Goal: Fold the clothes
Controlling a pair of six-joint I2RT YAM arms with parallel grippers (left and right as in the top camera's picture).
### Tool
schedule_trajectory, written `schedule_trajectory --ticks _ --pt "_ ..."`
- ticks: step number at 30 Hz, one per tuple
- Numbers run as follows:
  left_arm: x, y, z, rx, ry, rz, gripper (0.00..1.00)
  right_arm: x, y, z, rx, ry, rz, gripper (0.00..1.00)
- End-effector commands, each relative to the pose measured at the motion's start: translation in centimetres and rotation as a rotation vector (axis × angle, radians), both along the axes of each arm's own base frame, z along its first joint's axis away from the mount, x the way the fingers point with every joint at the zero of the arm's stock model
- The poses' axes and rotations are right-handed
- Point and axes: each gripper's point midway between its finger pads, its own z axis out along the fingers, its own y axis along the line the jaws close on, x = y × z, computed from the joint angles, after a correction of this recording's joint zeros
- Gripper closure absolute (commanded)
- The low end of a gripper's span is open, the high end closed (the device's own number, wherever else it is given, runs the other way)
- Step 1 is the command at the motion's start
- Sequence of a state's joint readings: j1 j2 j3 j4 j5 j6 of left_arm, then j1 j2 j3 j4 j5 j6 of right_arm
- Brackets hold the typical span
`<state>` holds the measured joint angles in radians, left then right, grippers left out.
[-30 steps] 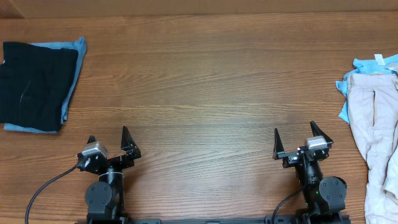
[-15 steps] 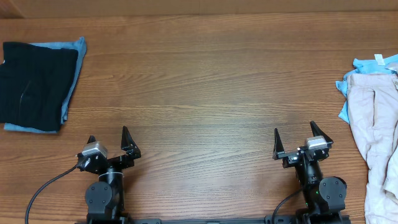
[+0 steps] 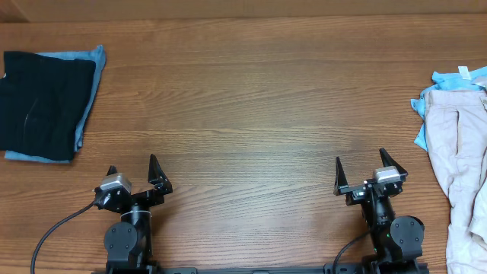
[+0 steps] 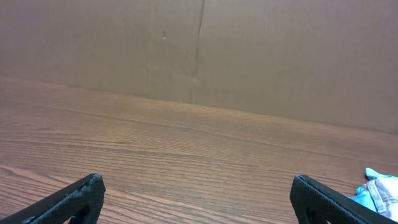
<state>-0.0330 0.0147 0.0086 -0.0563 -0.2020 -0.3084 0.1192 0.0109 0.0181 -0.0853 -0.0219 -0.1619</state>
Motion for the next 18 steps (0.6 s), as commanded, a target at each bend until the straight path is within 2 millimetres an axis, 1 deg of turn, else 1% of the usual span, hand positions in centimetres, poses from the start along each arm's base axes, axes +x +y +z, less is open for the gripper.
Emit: schedule_trajectory --ticks 1,3,7,8,9,10,11,12,13,15,17,18 --pt "0.0 -0.3 0.1 -0.007 -0.009 -0.015 0.0 0.0 0.0 -0.2 -0.003 -0.001 -0.002 0.0" --pt "0.0 -0.3 0.1 -0.007 -0.009 -0.015 0.0 0.1 -0.5 0.0 -0.003 -0.012 -0.031 0.0" --pt "0.0 -0.3 0.1 -0.007 -0.009 -0.015 0.0 0.1 -0.5 1.2 0.045 -0.05 -0.03 0.0" --pt "0.0 -0.3 0.1 -0.007 -0.009 -0.015 0.0 0.0 -0.5 1.7 0.05 -0.053 -0.03 0.0" --pt "0.0 -0.3 0.1 -0.007 -0.009 -0.015 0.0 -0.2 -0.6 2.6 0.082 -0.06 -0.033 0.0" --pt "0.0 -0.3 0.1 -0.007 -0.009 -0.015 0.0 -0.6 -0.7 4.2 0.117 -0.081 -0.031 0.0" --pt "0.0 -0.3 0.1 -0.007 -0.009 -0.015 0.0 -1.0 -0.7 6.2 0.13 -0.117 -0.03 0.0" --pt "0.0 -0.3 0.1 -0.007 -0.009 -0.015 0.0 -1.4 -1.1 7.7 0.134 -0.144 -0.045 0.0" --pt "0.0 -0.3 0.1 -0.007 -0.009 -0.015 0.0 -1.9 -1.7 10.1 0.142 -0.18 -0.074 0.0" --pt "0.0 -0.3 0.1 -0.007 -0.009 -0.015 0.0 -2.2 -1.8 12.5 0.162 -0.199 -0.075 0.0" --pt "0.0 -0.3 0.1 -0.007 -0.009 -0.015 0.0 -1.8 -2.2 14.5 0.183 -0.182 -0.103 0.0" --pt "0.0 -0.3 0.1 -0.007 -0.009 -0.015 0.0 -1.3 -2.5 16.0 0.183 -0.179 -0.122 0.0"
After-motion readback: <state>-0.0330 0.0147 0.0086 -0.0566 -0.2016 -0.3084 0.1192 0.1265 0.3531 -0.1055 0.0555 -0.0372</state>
